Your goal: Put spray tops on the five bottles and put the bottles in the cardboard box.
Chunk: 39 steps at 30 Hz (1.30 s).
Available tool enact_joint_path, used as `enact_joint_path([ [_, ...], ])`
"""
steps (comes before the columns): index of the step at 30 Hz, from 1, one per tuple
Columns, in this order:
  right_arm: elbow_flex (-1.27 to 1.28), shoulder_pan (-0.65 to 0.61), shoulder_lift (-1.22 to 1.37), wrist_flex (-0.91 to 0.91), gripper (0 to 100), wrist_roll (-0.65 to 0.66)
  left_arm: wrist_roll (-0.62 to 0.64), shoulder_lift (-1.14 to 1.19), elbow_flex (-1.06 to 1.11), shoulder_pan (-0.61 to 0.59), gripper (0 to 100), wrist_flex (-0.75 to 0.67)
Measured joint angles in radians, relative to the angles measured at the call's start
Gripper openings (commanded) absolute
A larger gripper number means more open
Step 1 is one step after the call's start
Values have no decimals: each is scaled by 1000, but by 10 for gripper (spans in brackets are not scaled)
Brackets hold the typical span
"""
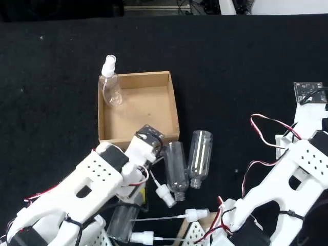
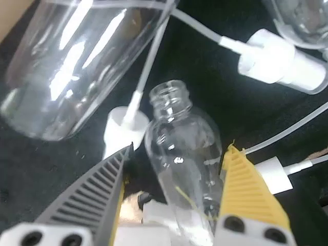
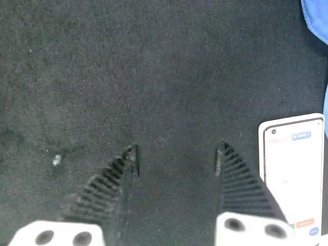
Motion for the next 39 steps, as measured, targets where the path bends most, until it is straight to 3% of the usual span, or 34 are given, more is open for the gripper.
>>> enact_joint_path([
  [5,0,0,0,0,208,0,2,-12,101,71,256,-101],
  [20,0,0,0,0,208,0,2,-3,104,97,256,-130],
  [31,0,0,0,-2,208,0,-2,0,106,241,256,-379],
  [35,0,0,0,-2,208,0,-3,0,106,253,261,-377],
  [39,0,0,0,-2,208,0,-3,0,95,232,271,-287],
])
